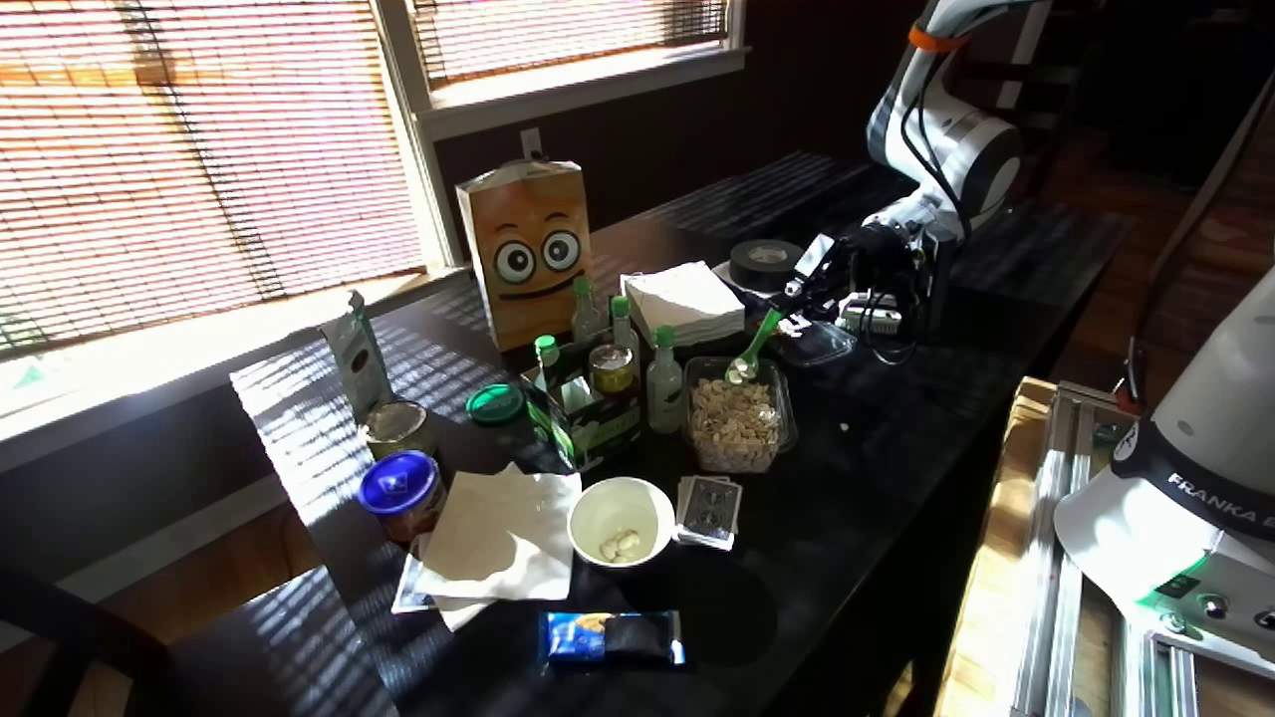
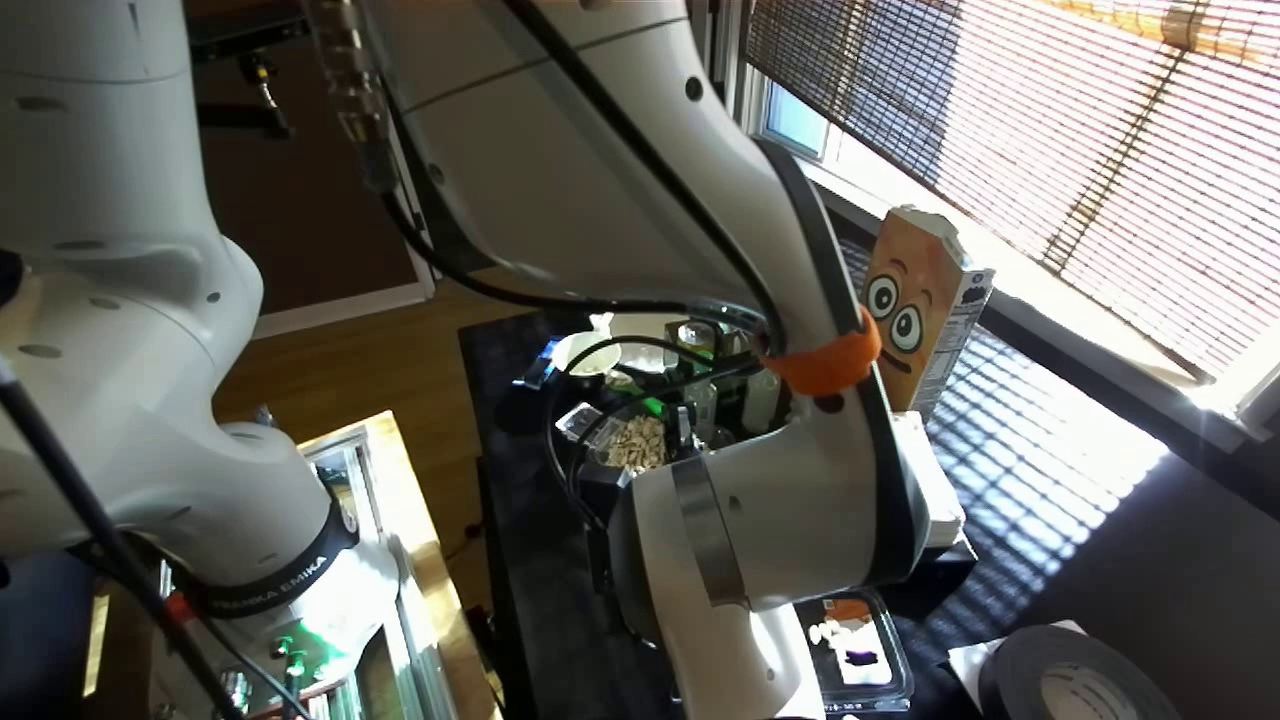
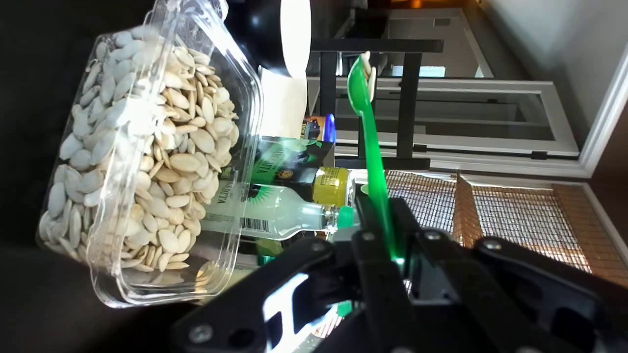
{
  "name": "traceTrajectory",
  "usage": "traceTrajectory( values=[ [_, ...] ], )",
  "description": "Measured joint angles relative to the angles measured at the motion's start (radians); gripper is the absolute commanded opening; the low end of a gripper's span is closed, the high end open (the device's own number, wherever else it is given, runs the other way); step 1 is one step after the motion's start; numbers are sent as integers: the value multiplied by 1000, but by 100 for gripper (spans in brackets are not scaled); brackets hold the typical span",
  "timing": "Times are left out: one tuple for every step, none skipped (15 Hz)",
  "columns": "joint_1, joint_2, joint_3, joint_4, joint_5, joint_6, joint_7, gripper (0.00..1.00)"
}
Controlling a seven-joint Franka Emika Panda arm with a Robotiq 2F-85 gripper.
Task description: Use the green spoon to put some of the contents of the clear lunchbox into the white bowl
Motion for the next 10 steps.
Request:
traceTrajectory(
  values=[
    [0,1,1,0,2,0,-2,3],
    [1,2,3,0,6,0,-4,3],
    [3,2,8,-1,14,0,-6,3],
    [7,2,15,-2,25,0,-7,3],
    [15,2,24,-6,41,0,-10,3],
    [26,1,31,-10,58,3,-12,3],
    [39,0,38,-16,72,9,-13,3],
    [54,-2,44,-21,86,19,-14,3],
    [70,-5,50,-26,98,33,-15,3],
    [87,-10,57,-33,113,54,-16,3]
  ],
)
